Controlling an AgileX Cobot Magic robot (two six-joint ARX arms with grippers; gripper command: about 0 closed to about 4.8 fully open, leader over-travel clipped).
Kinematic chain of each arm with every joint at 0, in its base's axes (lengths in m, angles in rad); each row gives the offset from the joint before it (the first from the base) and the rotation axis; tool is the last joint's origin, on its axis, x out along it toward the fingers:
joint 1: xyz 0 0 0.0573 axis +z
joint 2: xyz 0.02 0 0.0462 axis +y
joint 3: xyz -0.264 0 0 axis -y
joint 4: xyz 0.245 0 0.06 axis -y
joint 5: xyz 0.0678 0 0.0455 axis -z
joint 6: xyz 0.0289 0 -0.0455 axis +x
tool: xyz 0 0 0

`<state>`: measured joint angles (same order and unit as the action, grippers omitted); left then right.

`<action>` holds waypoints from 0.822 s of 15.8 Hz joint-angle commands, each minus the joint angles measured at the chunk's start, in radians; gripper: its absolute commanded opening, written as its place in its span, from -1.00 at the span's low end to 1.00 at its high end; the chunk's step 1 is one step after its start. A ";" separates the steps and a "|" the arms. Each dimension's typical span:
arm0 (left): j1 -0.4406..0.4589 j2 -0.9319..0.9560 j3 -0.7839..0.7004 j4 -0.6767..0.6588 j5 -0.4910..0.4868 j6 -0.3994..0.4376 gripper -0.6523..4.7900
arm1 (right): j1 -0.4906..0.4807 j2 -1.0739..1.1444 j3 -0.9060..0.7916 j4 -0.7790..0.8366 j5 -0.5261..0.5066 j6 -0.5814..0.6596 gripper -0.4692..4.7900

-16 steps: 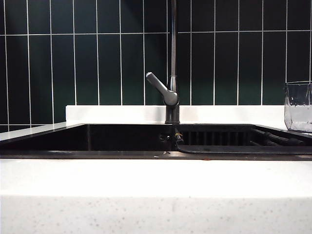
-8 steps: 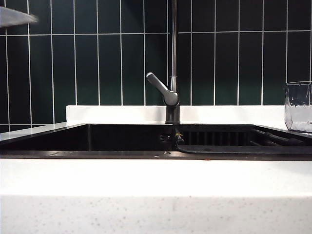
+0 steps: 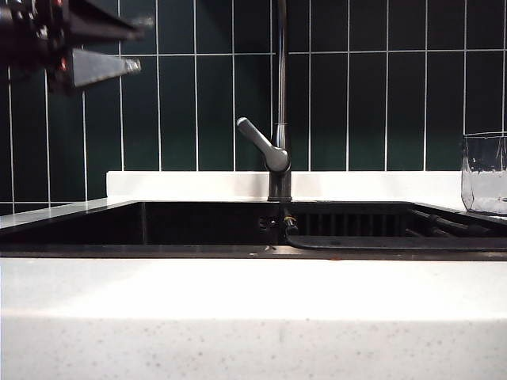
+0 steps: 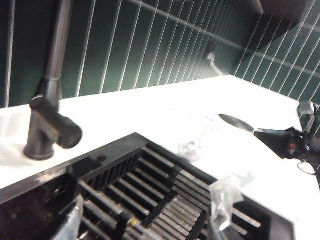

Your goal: Pick up the mug next to the sink, go to the faucet to get some water, pour the water into the sink, and finally put the mug back to its place.

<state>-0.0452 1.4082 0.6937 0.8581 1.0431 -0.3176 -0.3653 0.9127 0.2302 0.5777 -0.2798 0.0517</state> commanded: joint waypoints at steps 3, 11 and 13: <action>-0.005 0.113 0.032 0.090 0.013 0.056 0.42 | 0.009 0.408 0.066 0.333 -0.067 0.008 0.17; -0.005 0.205 0.056 0.146 -0.005 0.087 0.41 | 0.026 0.663 0.126 0.626 -0.116 -0.005 0.17; -0.005 0.205 0.081 0.145 -0.010 0.086 0.41 | 0.026 0.692 0.169 0.624 -0.116 -0.019 0.17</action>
<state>-0.0498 1.6173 0.7593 0.9867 1.0340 -0.2386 -0.3397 1.5997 0.3859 1.1877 -0.3939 0.0395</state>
